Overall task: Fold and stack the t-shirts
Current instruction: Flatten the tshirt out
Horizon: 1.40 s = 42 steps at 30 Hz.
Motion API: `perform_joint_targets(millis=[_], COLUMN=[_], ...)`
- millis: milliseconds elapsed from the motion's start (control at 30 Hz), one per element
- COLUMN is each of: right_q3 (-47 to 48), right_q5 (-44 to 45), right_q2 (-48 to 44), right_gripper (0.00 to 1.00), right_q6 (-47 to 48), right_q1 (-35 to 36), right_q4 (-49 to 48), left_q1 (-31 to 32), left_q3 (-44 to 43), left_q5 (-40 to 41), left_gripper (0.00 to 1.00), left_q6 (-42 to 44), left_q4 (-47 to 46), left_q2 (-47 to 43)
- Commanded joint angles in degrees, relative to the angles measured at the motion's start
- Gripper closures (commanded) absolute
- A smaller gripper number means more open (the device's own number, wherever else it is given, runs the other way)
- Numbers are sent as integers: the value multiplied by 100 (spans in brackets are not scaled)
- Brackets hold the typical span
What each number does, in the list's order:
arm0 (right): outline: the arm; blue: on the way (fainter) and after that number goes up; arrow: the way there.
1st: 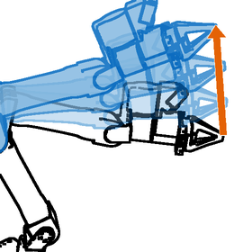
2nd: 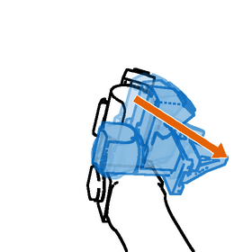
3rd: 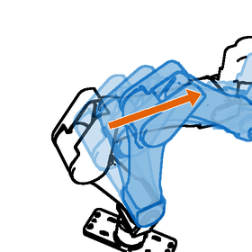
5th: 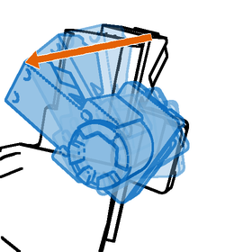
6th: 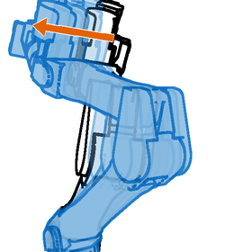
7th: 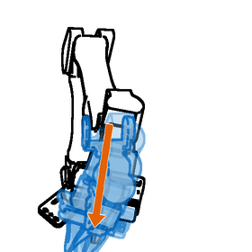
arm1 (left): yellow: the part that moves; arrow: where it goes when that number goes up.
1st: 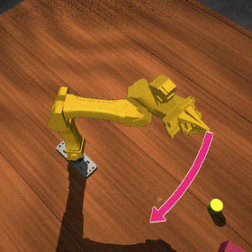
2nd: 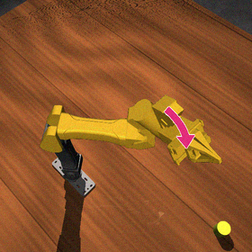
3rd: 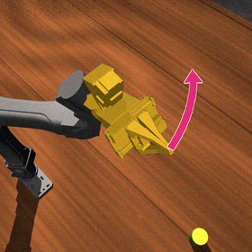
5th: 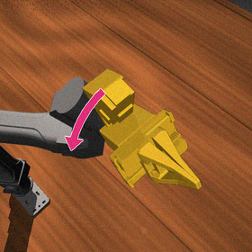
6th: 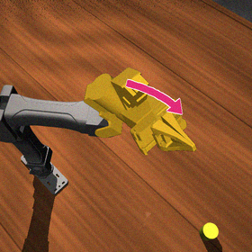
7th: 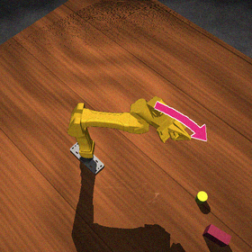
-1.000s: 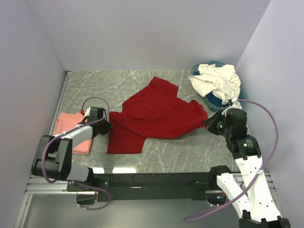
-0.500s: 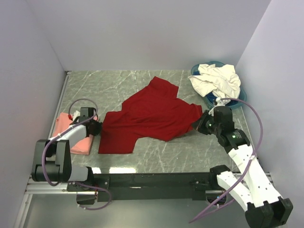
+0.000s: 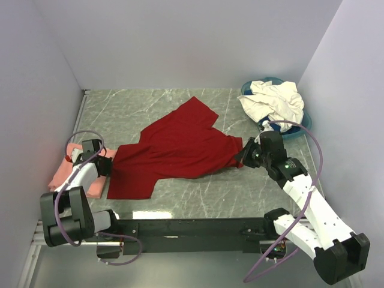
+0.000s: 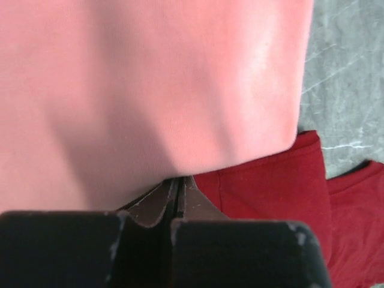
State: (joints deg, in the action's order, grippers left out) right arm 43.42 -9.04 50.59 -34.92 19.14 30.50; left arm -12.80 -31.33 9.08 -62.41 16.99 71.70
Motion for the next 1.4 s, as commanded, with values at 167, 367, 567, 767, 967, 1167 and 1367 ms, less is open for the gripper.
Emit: perform_joint_targets(millis=[167, 367, 567, 767, 967, 1167, 1367], right_q3=[369, 343, 404, 545, 729, 949, 1528], right_q5=[1219, 765, 149, -115, -37, 60, 209], right_q2=[-216, -462, -94, 267, 557, 829, 1128], right_gripper=[100, 100, 100, 100, 100, 100, 100], right_q6=[178, 363, 293, 284, 310, 319, 275], right_q1=[-102, -850, -859, -833, -824, -824, -903], right_q4=[395, 404, 70, -167, -273, -422, -378], left_q1=[-39, 23, 67, -118, -241, -398, -390], left_q3=[48, 22, -487, -892, -1094, -1287, -1551], left_q5=[-293, -688, -329, -56, -205, -178, -793], left_gripper=[99, 99, 99, 99, 99, 99, 99], left_q6=[352, 475, 265, 36, -105, -96, -69], left_q4=[-311, -582, -232, -64, -205, -249, -337], left_q2=[-377, -104, 159, 572, 1020, 995, 732])
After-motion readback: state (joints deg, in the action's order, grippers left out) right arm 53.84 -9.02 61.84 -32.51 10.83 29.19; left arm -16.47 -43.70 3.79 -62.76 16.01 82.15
